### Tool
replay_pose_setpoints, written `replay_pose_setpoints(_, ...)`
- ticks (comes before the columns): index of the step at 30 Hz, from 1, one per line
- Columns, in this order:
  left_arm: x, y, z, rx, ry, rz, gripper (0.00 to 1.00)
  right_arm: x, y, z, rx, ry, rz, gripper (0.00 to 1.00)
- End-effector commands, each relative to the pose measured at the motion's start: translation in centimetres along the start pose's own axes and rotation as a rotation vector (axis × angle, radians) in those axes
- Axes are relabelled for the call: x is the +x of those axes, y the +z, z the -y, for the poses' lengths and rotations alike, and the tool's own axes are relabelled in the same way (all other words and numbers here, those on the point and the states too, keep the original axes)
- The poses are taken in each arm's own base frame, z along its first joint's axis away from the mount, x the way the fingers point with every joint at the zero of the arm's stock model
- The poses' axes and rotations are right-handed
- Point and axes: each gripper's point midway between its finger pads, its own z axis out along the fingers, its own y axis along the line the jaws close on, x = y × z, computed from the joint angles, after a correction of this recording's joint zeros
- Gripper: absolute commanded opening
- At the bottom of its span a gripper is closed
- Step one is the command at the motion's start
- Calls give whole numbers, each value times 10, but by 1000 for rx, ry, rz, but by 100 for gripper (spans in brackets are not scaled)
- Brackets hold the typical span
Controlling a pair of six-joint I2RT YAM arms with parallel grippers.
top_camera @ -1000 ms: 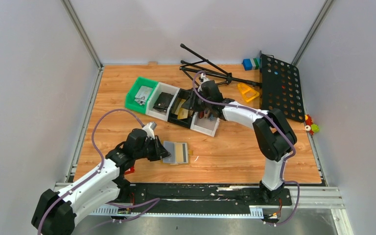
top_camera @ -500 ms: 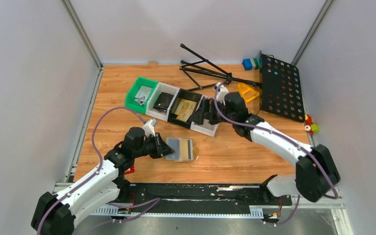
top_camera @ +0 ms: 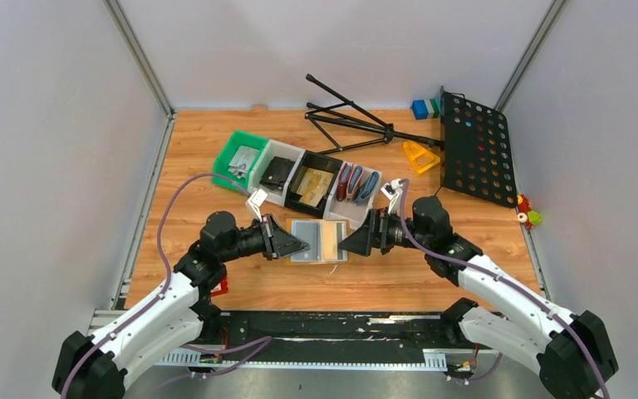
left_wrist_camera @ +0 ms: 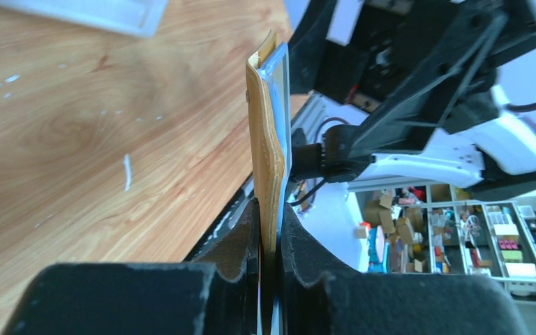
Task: Take the credit cards out of the card holder
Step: Remove the credit card from the card holder.
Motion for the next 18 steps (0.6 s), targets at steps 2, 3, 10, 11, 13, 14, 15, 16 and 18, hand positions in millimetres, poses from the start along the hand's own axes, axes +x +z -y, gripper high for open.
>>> replay_pose_setpoints(2,-23,-9,56,200,41,69,0,5,-12,-26,-149,24,33,100)
replay_pose_setpoints(3,-24,-10,61,228,44,78,0,7,-13,-29,-170,25,36,100)
replay_pose_setpoints(10,-22,-16,80,372,-1,86,0,11,-19,-45,-280,64,47,75)
replay_pose_setpoints(11,-22,-16,81,379,-7,86,0,10,-20,-47,-286,66,53,72)
replay_pose_setpoints(13,-20,-15,79,377,-10,77,0,6,-24,-54,-318,62,75,69)
replay_pose_setpoints(14,-20,-15,78,373,-5,75,0,4,-26,-58,-330,61,89,66)
replay_pose_setpoints(15,-20,-14,78,369,-4,73,0,2,-27,-59,-333,60,98,62)
replay_pose_setpoints(16,-20,-14,78,369,-3,73,0,0,-28,-61,-334,57,105,56)
replay_pose_setpoints(18,-20,-15,79,370,-3,74,0,-1,-29,-64,-341,53,108,52)
